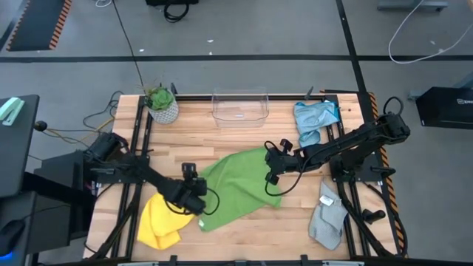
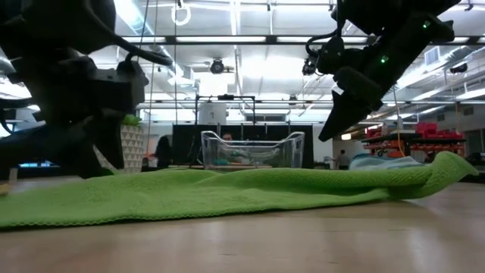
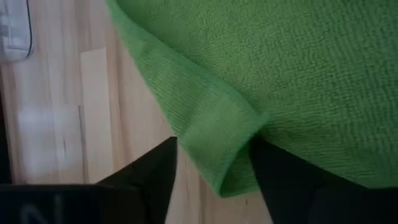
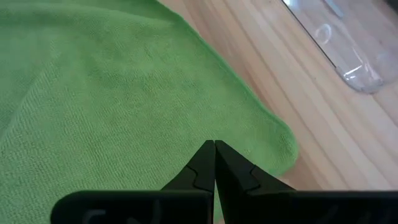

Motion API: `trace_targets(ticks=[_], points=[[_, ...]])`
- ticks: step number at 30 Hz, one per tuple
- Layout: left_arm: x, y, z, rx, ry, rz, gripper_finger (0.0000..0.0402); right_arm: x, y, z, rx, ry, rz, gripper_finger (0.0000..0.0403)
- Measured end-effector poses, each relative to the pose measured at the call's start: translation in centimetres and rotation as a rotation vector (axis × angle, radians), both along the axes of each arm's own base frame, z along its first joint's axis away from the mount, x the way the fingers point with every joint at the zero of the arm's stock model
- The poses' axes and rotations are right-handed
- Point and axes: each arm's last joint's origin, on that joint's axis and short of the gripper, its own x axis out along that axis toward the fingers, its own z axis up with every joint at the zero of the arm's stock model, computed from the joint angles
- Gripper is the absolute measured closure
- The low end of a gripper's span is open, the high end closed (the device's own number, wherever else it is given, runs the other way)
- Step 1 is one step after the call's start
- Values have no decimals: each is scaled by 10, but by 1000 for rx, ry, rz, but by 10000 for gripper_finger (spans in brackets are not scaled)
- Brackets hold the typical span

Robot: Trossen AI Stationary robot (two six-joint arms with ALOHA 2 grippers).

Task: Fold microfiber towels
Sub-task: Fold the green microfiber cloth

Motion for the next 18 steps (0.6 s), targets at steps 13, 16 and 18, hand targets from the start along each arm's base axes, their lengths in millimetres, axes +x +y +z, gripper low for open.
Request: trace_targets(ticks=[13,16,18], points=[[-5,0,23,-16,-86,-6,378,-14,-2,-23,25,45,50,387],[-5,2,27,1,-107,3,376,-20,-8,-34,43,-1,36,387],[-5,5,28,15,-118,16,386,-24,-15,-42,47,-13,10,388]])
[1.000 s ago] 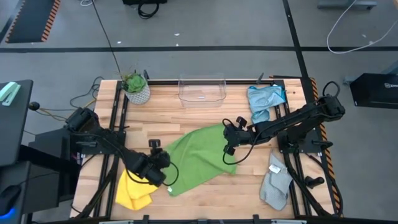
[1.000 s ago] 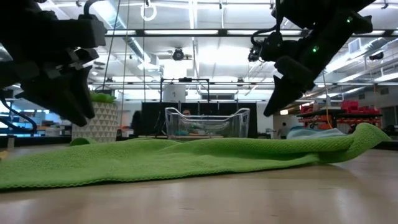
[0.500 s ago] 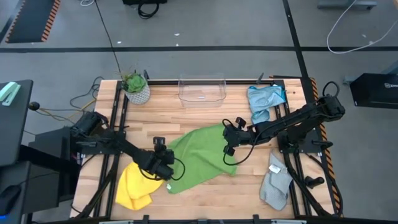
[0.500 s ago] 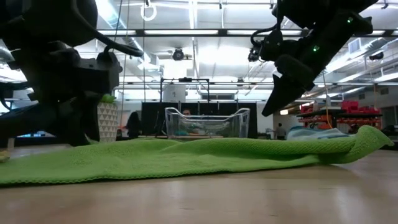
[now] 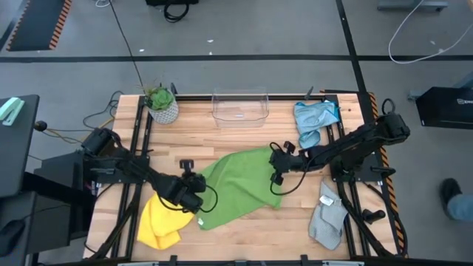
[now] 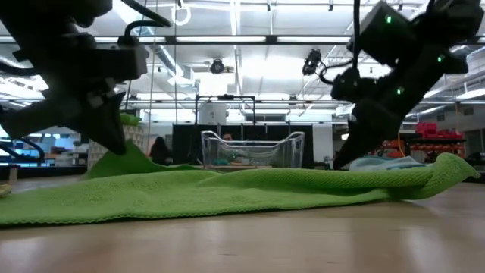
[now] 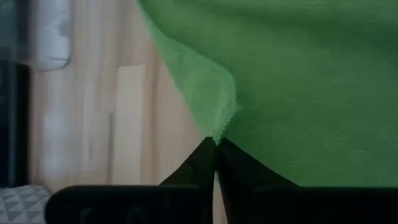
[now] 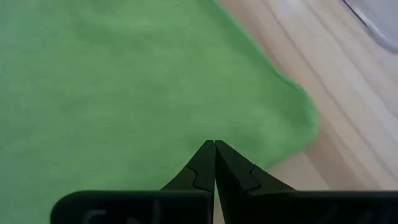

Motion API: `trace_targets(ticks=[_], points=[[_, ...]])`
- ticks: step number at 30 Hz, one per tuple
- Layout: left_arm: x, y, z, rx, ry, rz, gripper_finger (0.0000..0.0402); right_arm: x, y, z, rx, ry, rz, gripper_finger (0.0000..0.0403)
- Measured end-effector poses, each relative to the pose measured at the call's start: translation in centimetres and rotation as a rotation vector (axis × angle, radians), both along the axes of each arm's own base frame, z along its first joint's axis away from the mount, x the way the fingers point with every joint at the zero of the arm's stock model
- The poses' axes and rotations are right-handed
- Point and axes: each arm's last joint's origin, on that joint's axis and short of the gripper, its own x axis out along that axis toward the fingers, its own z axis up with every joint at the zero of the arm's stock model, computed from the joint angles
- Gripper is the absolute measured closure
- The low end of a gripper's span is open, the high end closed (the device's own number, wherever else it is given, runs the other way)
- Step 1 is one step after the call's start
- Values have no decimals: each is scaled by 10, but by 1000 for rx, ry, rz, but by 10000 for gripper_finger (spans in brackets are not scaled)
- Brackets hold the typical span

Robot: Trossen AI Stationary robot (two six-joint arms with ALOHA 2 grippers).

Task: Fold microfiber towels
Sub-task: Fold the green microfiber cloth

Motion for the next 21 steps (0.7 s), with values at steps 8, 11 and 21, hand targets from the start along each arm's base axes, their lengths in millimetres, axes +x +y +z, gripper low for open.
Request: trace_targets(ticks=[8,11,21], points=[[4,8,1,20,-31,48,381,-5,-28,-8,4,-27,-121,395],[4,9,1,28,-35,54,388,0,-32,-4,9,-80,-97,394],[4,9,1,38,-46,60,385,8,-48,-21,55,-63,-109,396]])
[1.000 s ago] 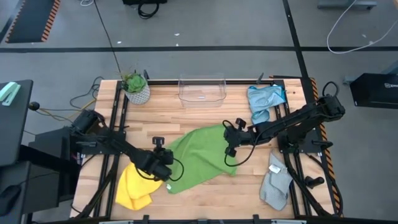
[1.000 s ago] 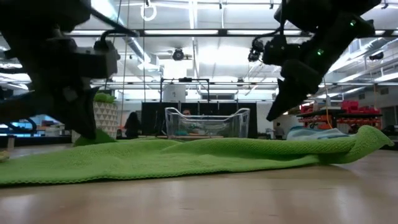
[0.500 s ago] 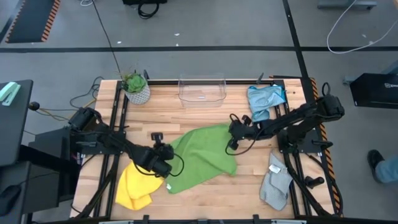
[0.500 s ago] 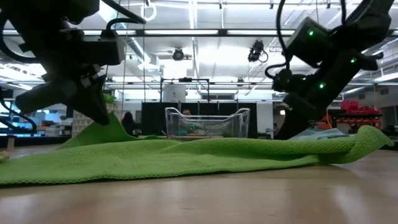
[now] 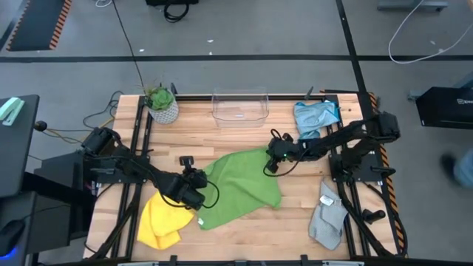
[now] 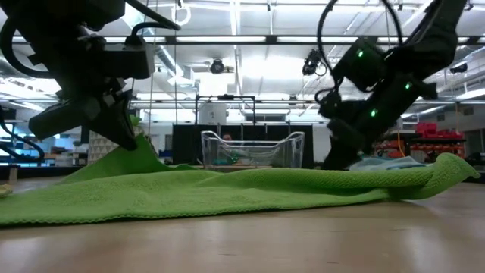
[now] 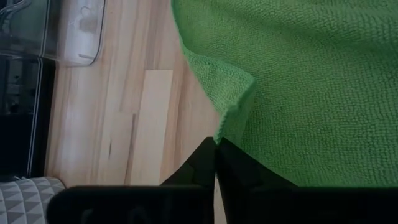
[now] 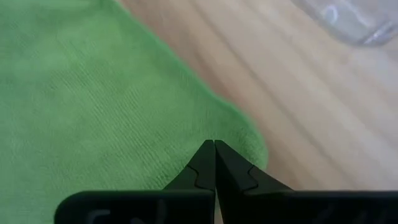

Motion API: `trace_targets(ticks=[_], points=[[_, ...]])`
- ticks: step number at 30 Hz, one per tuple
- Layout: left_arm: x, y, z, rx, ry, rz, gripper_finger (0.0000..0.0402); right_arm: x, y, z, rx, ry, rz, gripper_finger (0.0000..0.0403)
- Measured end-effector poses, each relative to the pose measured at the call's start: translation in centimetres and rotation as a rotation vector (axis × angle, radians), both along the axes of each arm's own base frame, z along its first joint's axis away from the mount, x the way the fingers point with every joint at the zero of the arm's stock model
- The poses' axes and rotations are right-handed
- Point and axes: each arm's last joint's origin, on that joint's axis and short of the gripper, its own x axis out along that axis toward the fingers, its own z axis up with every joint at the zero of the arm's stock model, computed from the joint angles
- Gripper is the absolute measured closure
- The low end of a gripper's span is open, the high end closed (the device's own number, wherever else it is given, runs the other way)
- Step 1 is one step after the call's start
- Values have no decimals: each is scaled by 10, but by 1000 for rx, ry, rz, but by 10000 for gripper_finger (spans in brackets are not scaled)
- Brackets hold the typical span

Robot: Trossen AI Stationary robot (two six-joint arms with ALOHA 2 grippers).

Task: Fold microfiber towels
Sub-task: Fold the green microfiber cloth

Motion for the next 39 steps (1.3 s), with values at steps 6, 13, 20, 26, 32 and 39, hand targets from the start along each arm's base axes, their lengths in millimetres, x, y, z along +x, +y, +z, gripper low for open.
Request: trace_targets(ticks=[6,13,20,26,32,39], points=[[0,0,0,14,-12,9,394,6,-13,-7,-43,78,-106,396],[-3,3,1,73,-38,47,394,-1,-22,2,-106,97,-200,396],[-6,16,-3,92,-40,135,348,-1,-12,2,-104,106,-168,396],[-12,32,-14,90,7,196,233,1,-2,2,-102,102,-134,396],[-15,23,-7,77,52,146,153,-1,4,0,-98,127,-124,395],[-20,3,24,43,-11,65,154,-3,9,2,-98,134,-111,388]])
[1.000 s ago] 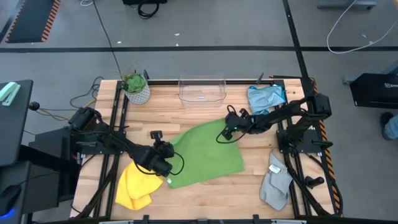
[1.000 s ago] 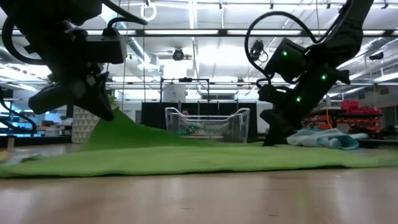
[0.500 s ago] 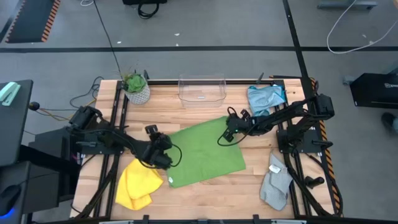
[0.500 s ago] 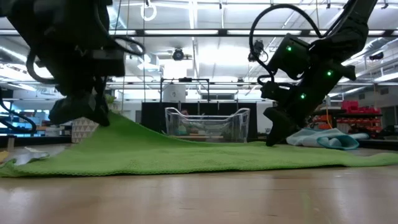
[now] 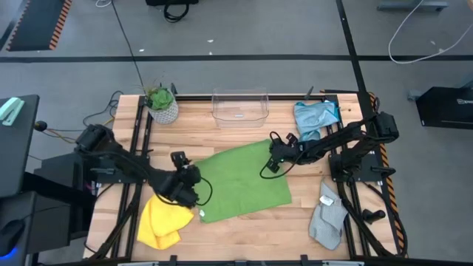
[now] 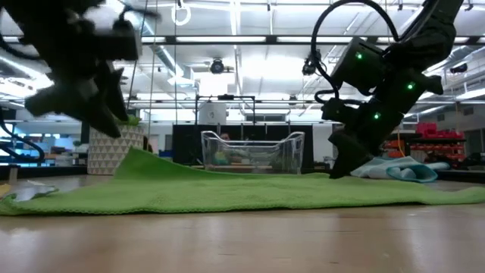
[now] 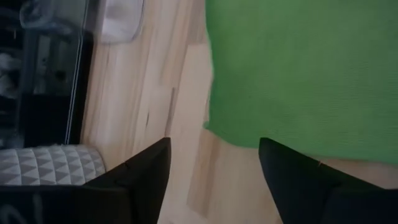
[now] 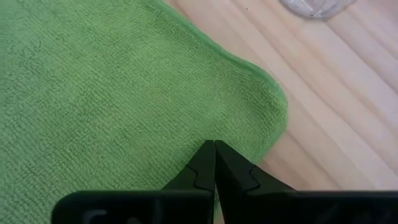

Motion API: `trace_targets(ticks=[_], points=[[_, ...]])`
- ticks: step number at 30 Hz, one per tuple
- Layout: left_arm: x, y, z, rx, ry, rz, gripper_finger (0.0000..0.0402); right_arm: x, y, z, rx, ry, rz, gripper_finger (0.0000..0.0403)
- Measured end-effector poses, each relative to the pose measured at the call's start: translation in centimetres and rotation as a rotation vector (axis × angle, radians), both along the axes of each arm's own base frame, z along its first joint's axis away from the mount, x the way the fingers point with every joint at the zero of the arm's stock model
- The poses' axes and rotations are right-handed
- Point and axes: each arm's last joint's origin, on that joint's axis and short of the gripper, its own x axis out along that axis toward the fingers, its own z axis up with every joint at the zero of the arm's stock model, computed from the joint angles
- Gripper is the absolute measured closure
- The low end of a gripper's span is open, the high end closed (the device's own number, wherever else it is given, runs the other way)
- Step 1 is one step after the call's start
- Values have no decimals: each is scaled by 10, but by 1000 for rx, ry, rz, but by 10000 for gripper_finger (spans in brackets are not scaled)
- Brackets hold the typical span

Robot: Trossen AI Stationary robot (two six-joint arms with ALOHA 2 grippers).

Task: Fold microfiber towels
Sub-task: Fold the green microfiber cloth

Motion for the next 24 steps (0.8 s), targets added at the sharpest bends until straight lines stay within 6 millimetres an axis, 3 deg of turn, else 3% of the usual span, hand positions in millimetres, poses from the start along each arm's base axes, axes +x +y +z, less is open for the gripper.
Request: trace_targets(ticks=[4,10,14,21,24], points=[[-1,-15,9,-68,-85,-73,171,-4,-1,8,-23,6,-2,387],[3,-29,6,-112,-144,-119,217,-12,9,30,-53,-52,-9,387],[4,-32,-5,-103,-176,-174,266,-13,33,36,-32,-99,94,387],[-4,-35,-37,-186,-235,-313,381,-17,85,25,42,-102,317,387],[-4,-36,-43,-259,-262,-367,391,-22,98,14,55,-93,376,391]])
